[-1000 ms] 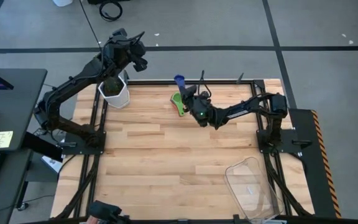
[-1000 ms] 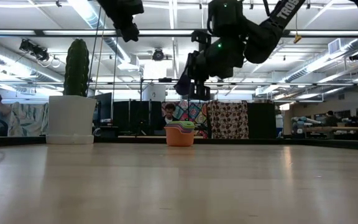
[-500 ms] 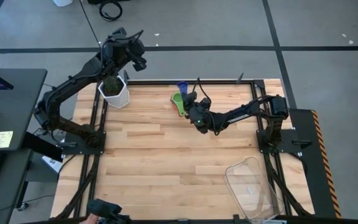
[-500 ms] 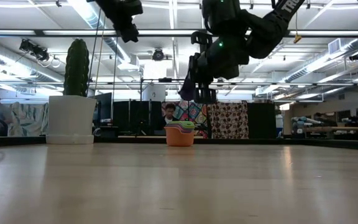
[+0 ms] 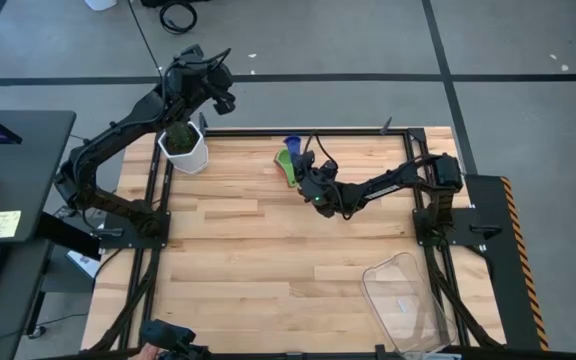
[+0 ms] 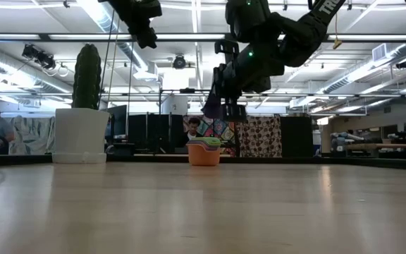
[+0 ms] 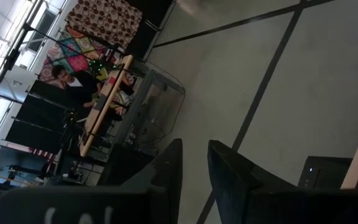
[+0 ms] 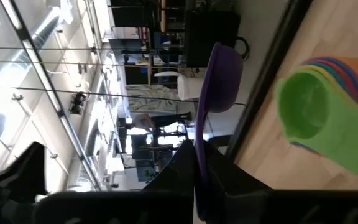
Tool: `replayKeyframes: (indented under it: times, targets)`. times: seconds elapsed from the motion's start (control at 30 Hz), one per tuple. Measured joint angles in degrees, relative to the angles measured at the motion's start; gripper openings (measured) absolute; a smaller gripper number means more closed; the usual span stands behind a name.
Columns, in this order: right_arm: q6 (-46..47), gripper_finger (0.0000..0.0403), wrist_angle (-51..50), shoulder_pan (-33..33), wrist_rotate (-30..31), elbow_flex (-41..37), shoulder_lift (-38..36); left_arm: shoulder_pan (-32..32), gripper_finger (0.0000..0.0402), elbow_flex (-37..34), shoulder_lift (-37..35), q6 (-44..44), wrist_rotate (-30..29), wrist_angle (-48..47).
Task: Nest measuring cups in basket
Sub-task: Stack the violet measuring cup on top of the green measuring cup
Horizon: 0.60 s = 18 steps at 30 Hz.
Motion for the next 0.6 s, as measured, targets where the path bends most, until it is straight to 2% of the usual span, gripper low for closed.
replayKeyframes:
  times: [0.33,0.6]
  targets:
    - [3.05,0.0008,3.94,0.2,-1.34,3.58,6.9,0.0,0.0082,-0.02,0.02,-1.22,1.51,-0.62]
    - [3.53,0.0008,3.56,0.0,-1.87,3.82,7.24,0.0,0.0082,-0.02,0.02,-1.2,1.8,-1.2]
